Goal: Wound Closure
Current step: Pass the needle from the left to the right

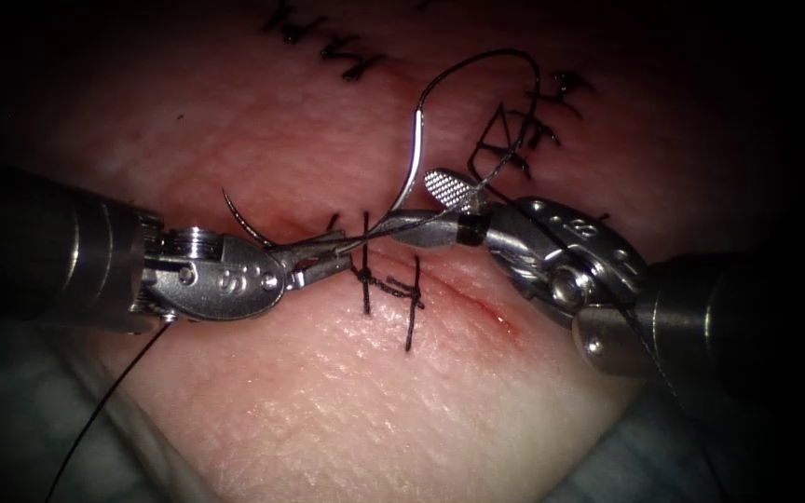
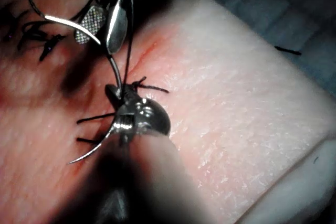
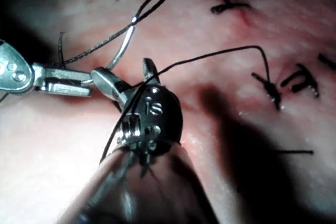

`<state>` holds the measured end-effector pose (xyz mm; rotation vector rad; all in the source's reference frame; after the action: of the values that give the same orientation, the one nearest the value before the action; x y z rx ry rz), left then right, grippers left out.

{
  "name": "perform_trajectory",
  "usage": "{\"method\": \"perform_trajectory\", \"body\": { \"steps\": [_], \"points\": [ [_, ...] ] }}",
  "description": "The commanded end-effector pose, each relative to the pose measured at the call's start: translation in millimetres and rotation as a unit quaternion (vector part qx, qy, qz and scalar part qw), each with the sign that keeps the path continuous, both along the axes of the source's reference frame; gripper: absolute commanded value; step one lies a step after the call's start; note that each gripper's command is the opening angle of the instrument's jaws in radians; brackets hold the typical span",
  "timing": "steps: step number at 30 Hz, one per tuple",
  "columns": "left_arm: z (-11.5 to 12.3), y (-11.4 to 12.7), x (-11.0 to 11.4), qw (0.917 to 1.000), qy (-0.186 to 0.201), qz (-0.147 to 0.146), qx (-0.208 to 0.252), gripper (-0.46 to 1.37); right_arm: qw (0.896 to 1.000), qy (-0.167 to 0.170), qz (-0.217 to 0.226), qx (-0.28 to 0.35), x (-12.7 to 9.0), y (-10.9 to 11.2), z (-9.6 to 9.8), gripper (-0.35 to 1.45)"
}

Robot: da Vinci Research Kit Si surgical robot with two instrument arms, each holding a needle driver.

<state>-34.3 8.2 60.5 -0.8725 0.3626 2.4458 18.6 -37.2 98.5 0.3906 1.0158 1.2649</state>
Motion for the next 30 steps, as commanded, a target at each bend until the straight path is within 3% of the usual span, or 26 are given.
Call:
{"method": "perform_trajectory", "body": {
  "steps": [1, 7, 13, 17, 19, 30],
  "points": [
    [0.0, 0.0, 0.0, 1.0, 0.001, 0.002, 0.0, -0.35, 1.0, 0.0, 0.0, 0.0, 0.0, 0.1, -0.1, 0.67],
    [0.0, 0.0, -0.3, 1.0, 0.002, 0.001, 0.0, -0.35, 1.0, 0.0, 0.002, 0.0, 0.3, 0.2, -0.3, 0.65],
    [0.0, -0.1, -0.3, 1.0, 0.003, 0.002, -0.003, -0.35, 1.0, 0.003, 0.01, 0.004, 0.5, 0.4, -0.3, 0.43],
    [-0.1, -0.3, -0.5, 0.9999, 0.005, 0.004, -0.008, -0.35, 1.0, 0.01, 0.023, 0.014, 0.7, 0.7, -0.4, -0.17],
    [-0.2, -0.4, -0.6, 0.9999, 0.005, 0.002, -0.009, -0.35, 0.999, 0.012, 0.028, 0.022, 0.8, 0.8, -0.4, -0.35],
    [-0.9, -0.7, -1.0, 0.9998, 0.004, 0.006, -0.016, -0.34, 0.999, 0.013, 0.033, 0.02, 0.2, 1.1, 0.0, -0.35]
  ]
}}
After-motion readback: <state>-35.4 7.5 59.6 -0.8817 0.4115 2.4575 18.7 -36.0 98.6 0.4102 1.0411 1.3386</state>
